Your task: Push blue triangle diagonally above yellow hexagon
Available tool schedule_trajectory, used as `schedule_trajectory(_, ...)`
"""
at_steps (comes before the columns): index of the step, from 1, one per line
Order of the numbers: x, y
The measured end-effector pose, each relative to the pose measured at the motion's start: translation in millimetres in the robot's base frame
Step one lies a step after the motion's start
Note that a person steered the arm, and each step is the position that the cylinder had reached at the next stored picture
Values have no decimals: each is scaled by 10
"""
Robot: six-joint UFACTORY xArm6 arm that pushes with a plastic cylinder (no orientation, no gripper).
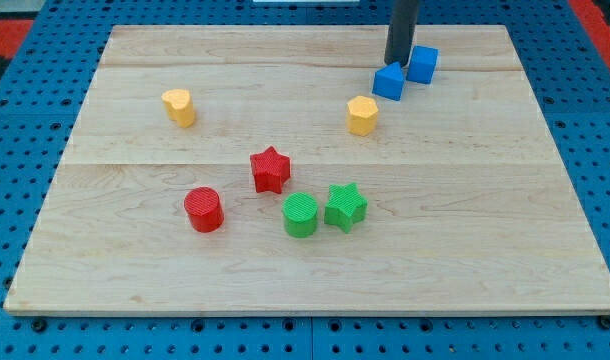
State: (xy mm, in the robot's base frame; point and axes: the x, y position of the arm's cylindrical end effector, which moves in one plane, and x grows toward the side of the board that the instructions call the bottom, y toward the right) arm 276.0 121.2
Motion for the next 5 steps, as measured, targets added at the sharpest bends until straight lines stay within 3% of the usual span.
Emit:
schedule_trajectory(1,247,-183)
schedule_trajectory(2,248,27)
schedule_trajectory(3,254,-262)
schedule_trajectory(4,450,-142)
schedule_trajectory(5,562,705)
